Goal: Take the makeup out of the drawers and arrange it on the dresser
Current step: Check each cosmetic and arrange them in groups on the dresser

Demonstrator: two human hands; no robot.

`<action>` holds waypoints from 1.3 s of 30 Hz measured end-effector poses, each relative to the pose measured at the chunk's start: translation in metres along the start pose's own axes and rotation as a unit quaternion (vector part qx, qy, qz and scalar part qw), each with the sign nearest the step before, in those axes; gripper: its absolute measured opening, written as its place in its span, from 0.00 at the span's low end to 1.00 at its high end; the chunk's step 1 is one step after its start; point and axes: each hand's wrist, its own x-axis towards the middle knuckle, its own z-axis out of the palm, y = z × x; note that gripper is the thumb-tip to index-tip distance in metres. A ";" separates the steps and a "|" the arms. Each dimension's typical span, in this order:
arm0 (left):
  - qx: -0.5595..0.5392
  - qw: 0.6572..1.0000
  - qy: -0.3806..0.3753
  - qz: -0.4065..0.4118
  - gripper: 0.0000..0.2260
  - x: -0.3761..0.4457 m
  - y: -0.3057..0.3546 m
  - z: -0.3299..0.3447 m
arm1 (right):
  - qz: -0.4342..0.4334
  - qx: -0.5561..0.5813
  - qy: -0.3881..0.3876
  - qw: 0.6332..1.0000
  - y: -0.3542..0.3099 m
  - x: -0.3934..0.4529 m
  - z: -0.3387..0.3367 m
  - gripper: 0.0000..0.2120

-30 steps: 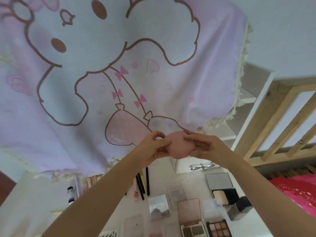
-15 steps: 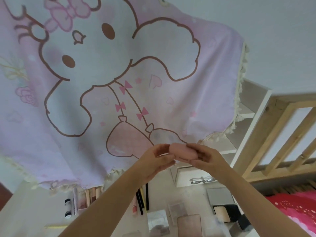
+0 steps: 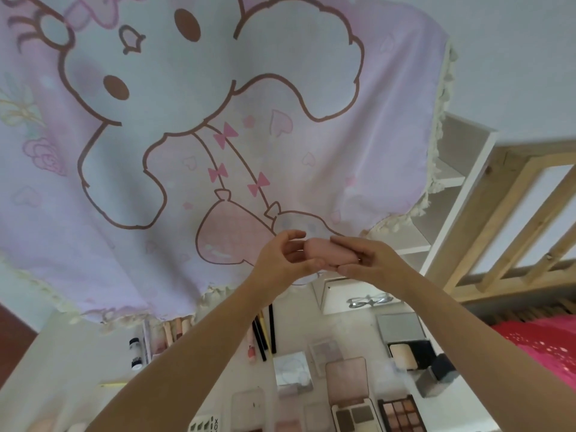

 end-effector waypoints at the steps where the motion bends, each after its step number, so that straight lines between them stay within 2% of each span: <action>1: 0.008 1.000 0.001 0.001 0.22 -0.001 -0.001 0.000 | -0.001 -0.006 -0.005 1.000 0.002 -0.001 0.000 0.26; 7: 0.032 0.999 -0.003 0.001 0.22 -0.003 -0.012 0.002 | -0.001 -0.088 0.002 0.996 0.016 -0.001 0.000 0.24; 13: 0.029 0.999 -0.014 -0.015 0.21 0.001 -0.027 0.006 | 0.041 -0.084 0.014 0.995 0.033 -0.002 0.003 0.24; 17: 0.020 0.999 -0.040 -0.024 0.21 0.002 -0.036 0.008 | 0.048 -0.032 0.014 0.998 0.039 -0.002 0.002 0.18; 20: -0.009 0.999 -0.029 -0.043 0.20 0.004 -0.041 0.009 | 0.042 -0.080 0.008 0.996 0.042 0.001 0.000 0.18; 23: 0.001 0.996 -0.055 -0.063 0.21 0.005 -0.049 0.008 | 0.061 0.014 -0.066 0.996 0.042 0.001 -0.004 0.16; 25: 0.019 0.993 -0.082 -0.083 0.23 0.003 -0.056 0.008 | 0.098 0.076 -0.066 0.990 0.048 0.002 -0.009 0.18; 27: 0.019 0.989 -0.095 -0.115 0.26 0.001 -0.066 0.008 | 0.144 0.053 -0.025 0.988 0.059 0.004 -0.014 0.19; 29: 0.021 0.985 -0.104 -0.135 0.24 -0.001 -0.078 0.010 | 0.167 -0.016 -0.011 0.986 0.070 0.005 -0.016 0.16; 36: 0.066 0.977 -0.116 -0.165 0.22 0.002 -0.128 0.038 | 0.223 -0.074 -0.064 0.970 0.117 0.007 -0.020 0.10; 39: 0.136 0.970 -0.130 -0.152 0.25 0.010 -0.147 0.051 | 0.252 -0.101 -0.070 0.960 0.132 0.009 -0.021 0.07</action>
